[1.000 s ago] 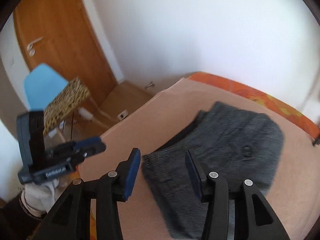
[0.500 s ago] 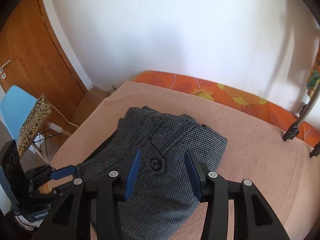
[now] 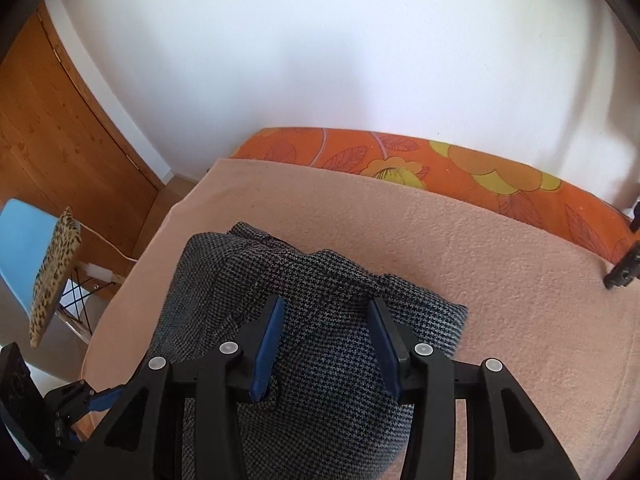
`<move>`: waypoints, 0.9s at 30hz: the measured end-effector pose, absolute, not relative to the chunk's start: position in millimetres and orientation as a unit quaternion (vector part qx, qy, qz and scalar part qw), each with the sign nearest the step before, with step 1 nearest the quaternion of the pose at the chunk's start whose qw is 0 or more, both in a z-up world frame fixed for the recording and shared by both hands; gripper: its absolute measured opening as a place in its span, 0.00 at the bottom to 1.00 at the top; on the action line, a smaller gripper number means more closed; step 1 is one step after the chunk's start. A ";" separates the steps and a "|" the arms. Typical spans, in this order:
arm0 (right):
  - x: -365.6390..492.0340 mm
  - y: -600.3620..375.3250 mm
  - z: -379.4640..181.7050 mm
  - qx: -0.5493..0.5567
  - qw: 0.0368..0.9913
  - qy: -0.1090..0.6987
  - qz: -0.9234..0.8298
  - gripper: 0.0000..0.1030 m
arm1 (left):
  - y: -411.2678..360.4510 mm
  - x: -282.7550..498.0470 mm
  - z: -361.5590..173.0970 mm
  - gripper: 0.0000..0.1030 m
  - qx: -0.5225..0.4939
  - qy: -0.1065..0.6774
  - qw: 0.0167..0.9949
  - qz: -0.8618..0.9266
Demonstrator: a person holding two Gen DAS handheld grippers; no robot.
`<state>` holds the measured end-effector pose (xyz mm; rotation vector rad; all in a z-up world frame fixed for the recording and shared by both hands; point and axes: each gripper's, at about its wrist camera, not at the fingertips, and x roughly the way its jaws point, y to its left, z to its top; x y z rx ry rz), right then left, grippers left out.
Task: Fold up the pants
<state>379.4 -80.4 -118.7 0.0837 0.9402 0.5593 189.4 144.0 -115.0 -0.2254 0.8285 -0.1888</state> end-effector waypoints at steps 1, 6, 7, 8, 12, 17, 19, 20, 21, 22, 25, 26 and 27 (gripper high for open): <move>376.4 -89.0 -116.4 0.051 0.857 0.445 0.257 0.60 | 150.1 185.9 -111.2 0.66 -0.120 0.402 0.904 -0.078; 375.1 -117.2 -124.6 0.082 0.852 0.456 0.243 0.72 | 191.0 183.6 -116.4 0.74 -0.243 0.443 0.861 -0.062; 376.9 -120.8 -128.3 0.088 0.850 0.461 0.239 0.73 | 193.2 184.0 -120.3 0.74 -0.259 0.452 0.851 -0.059; 378.7 -125.0 -133.0 0.098 0.847 0.466 0.237 0.73 | 195.5 185.4 -123.6 0.74 -0.272 0.461 0.843 -0.056; 387.8 -136.1 -152.0 0.154 0.822 0.488 0.248 0.73 | 188.8 196.4 -137.7 0.74 -0.285 0.477 0.830 -0.055; 397.4 -134.4 -169.2 0.179 0.809 0.499 0.253 0.73 | 177.8 201.2 -146.6 0.75 -0.289 0.489 0.822 -0.046; 400.3 -134.0 -172.9 0.193 0.804 0.499 0.260 0.73 | 176.7 201.7 -149.3 0.75 -0.299 0.488 0.819 -0.044; 401.5 -133.9 -174.5 0.200 0.802 0.498 0.263 0.74 | 175.1 201.2 -149.0 0.75 -0.299 0.482 0.823 -0.040; 402.5 -133.6 -175.2 0.206 0.802 0.495 0.264 0.74 | 173.1 202.5 -149.1 0.75 -0.296 0.480 0.825 -0.037; 402.9 -133.0 -175.4 0.210 0.801 0.494 0.265 0.74 | 171.1 202.7 -148.7 0.75 -0.292 0.478 0.828 -0.035; 403.8 -129.8 -175.2 0.220 0.798 0.491 0.273 0.74 | 164.9 205.8 -149.9 0.75 -0.286 0.468 0.836 -0.030; 403.8 -127.8 -176.0 0.226 0.793 0.491 0.281 0.74 | 163.9 204.1 -148.5 0.75 -0.284 0.464 0.838 -0.029; 403.4 -125.7 -176.4 0.228 0.792 0.489 0.283 0.75 | 166.2 201.5 -147.3 0.75 -0.280 0.460 0.842 -0.028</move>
